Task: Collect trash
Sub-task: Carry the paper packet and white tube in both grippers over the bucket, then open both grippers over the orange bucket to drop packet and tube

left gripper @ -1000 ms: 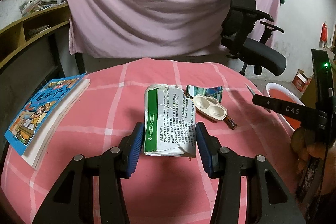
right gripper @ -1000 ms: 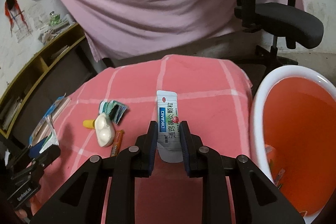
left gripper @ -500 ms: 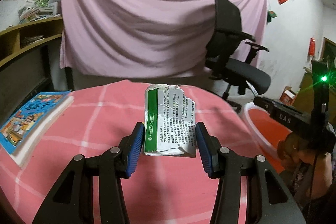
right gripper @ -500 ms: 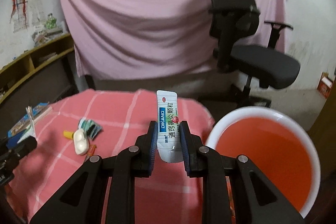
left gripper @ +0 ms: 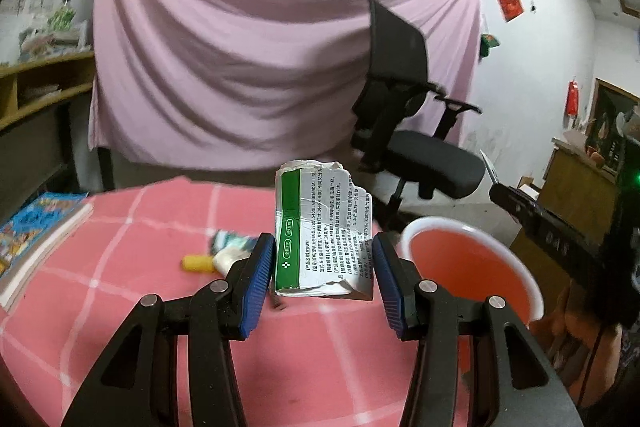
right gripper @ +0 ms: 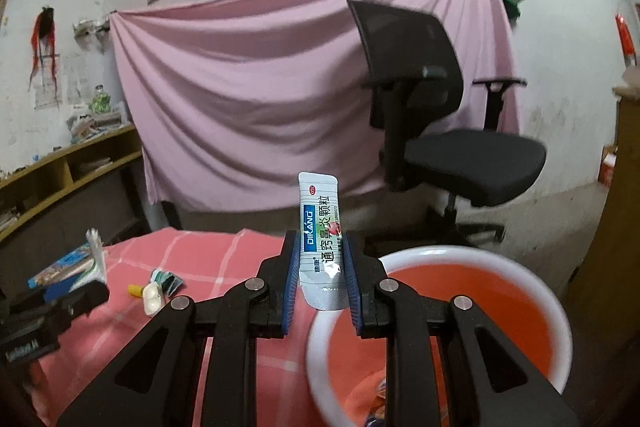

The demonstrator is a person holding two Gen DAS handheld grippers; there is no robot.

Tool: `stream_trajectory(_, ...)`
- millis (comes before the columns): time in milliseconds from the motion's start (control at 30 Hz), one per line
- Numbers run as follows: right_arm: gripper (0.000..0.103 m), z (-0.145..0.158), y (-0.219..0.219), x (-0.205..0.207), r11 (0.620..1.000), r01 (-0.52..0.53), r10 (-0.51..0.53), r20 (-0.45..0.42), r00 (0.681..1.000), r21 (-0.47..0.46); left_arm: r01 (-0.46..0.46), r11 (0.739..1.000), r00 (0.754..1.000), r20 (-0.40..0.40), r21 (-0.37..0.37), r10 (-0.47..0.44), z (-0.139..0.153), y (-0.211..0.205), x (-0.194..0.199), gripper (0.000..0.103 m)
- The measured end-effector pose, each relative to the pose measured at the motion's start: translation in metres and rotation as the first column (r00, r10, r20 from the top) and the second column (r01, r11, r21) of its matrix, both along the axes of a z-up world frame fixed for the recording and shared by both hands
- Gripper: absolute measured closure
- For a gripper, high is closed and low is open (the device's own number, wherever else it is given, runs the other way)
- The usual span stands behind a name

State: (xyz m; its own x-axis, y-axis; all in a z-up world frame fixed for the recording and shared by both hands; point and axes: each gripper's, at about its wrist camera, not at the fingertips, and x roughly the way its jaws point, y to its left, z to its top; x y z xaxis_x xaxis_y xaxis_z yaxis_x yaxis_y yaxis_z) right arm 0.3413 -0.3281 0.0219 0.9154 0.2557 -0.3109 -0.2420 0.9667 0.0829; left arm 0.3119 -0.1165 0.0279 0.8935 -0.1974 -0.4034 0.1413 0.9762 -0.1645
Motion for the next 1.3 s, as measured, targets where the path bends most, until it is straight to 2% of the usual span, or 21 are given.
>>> stream_trajectory(267, 0.083, 0.010, -0.047, -0.030, 0.994, 0.075, -0.085, 0.129, 0.988, 0.079, 0.087, 0.991, 0.990, 0.102, 0.098, -0.097, 0.029, -0.061, -0.008, 0.059)
stream_trajectory(467, 0.083, 0.011, -0.079, -0.046, 0.985, 0.143, -0.158, 0.176, 0.972, 0.092, 0.150, 0.980, 0.976, 0.140, 0.132, -0.168, 0.039, -0.102, -0.007, 0.059)
stream_trajectory(667, 0.083, 0.007, -0.110, -0.056, 0.972, 0.206, -0.224, 0.164, 0.961, 0.117, 0.225, 0.964, 0.957, 0.152, 0.144, -0.246, 0.042, -0.140, 0.001, 0.059)
stream_trajectory(800, 0.082, 0.003, -0.121, -0.057, 0.964, 0.229, -0.247, 0.138, 0.959, 0.134, 0.269, 0.952, 0.951, 0.119, 0.147, -0.287, 0.038, -0.163, 0.008, 0.059)
stream_trajectory(933, 0.082, -0.002, -0.125, -0.049, 0.965, 0.230, -0.243, 0.094, 0.966, 0.125, 0.277, 0.950, 0.956, 0.058, 0.146, -0.288, 0.031, -0.173, 0.018, 0.059)
stream_trajectory(1100, 0.082, -0.019, -0.121, -0.031, 0.970, 0.226, -0.224, -0.032, 0.974, 0.083, 0.234, 0.963, 0.972, -0.020, 0.132, -0.234, 0.017, -0.175, 0.036, 0.059)
stream_trajectory(1167, 0.082, -0.028, -0.119, -0.022, 0.973, 0.215, -0.208, -0.087, 0.974, 0.083, 0.228, 0.966, 0.973, -0.063, 0.125, -0.222, 0.009, -0.174, 0.042, 0.059)
stream_trajectory(1300, 0.082, -0.040, -0.118, -0.013, 0.977, 0.202, -0.190, -0.144, 0.971, 0.073, 0.222, 0.965, 0.969, -0.140, 0.140, -0.203, -0.005, -0.175, 0.054, 0.058)
